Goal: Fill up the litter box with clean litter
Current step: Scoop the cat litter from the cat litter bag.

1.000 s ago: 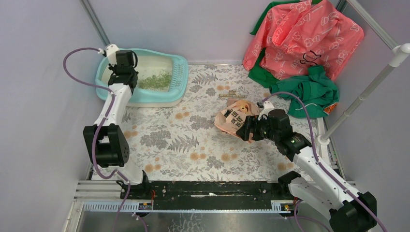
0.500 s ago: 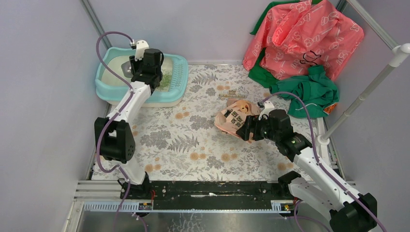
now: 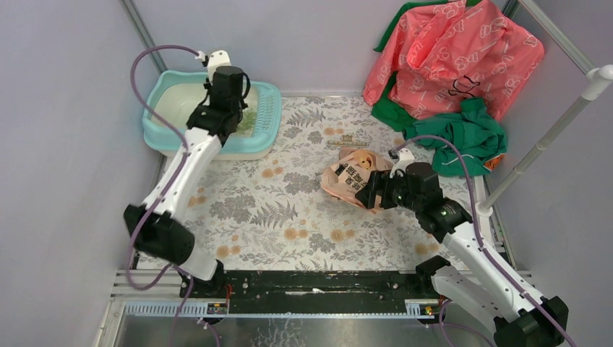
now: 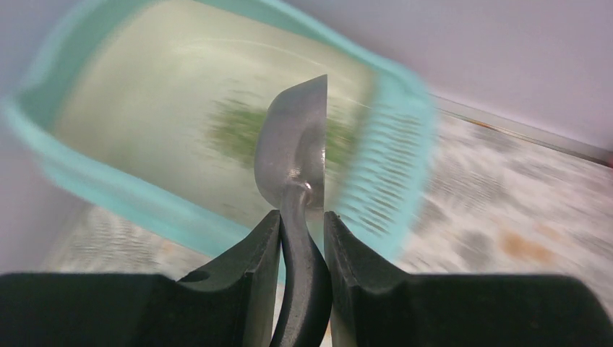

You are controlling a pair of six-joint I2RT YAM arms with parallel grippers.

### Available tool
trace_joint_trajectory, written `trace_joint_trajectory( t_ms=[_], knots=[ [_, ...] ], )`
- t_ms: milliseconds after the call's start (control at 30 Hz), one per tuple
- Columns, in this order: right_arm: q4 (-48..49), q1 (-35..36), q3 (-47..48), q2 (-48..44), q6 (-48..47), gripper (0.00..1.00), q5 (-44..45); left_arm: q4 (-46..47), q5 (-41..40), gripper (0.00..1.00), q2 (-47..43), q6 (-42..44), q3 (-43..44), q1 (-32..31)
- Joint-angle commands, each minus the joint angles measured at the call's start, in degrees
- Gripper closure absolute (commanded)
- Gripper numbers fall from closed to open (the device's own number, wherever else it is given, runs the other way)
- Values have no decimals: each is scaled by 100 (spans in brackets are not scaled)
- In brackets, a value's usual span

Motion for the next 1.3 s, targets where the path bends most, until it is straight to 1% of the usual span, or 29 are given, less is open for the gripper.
trace_joint_trajectory(
  t_ms=[0,67,133,200,333,433,533,633,767,900,1000,1067,1167,1200,1267],
  knots=[
    [-181,-25,483,-200,-147,16,297,-660,2581,100,-1187,-1142,-523,-135],
    [-245,-25,556,-232,-158,15,368,-579,3368,100,-1679,-1348,-1148,-143],
    [-295,-25,635,-231,-194,15,407,-411,3769,100,-2185,-1557,-1826,-160],
    [-341,-25,715,-184,-247,15,455,-234,4336,100,-2603,-1759,-2430,-160],
    [-398,-29,833,-64,-308,15,463,299,5400,100,-3113,-2199,-3518,-168],
    [-420,-26,838,-36,-326,15,495,708,5974,100,-3318,-2543,-4060,-169],
    [-429,-25,803,-55,-311,15,533,1113,6499,100,-3449,-2849,-4370,-165],
    [-406,-25,756,-58,-273,15,537,1424,6719,99,-3484,-3051,-4626,-169],
    [-320,-26,671,-4,-245,15,634,2098,7119,99,-3386,-3459,-4977,-177],
    [-169,-25,681,173,-175,15,995,2287,7063,99,-3204,-3484,-5082,-221],
    [-125,-25,922,543,-134,14,1333,2315,6956,99,-3071,-3437,-5097,-230],
    [-120,-46,1173,893,-70,11,1791,2370,6891,100,-2992,-3427,-5110,-239],
    [-244,-230,1630,1537,105,7,2199,2581,6913,100,-2851,-3495,-5146,-261],
    [-222,-348,1729,1720,160,6,2236,2657,6899,100,-2792,-3519,-5150,-284],
    [-44,-722,1815,2033,278,6,2043,2771,6897,100,-2646,-3565,-5168,-332]
  ],
)
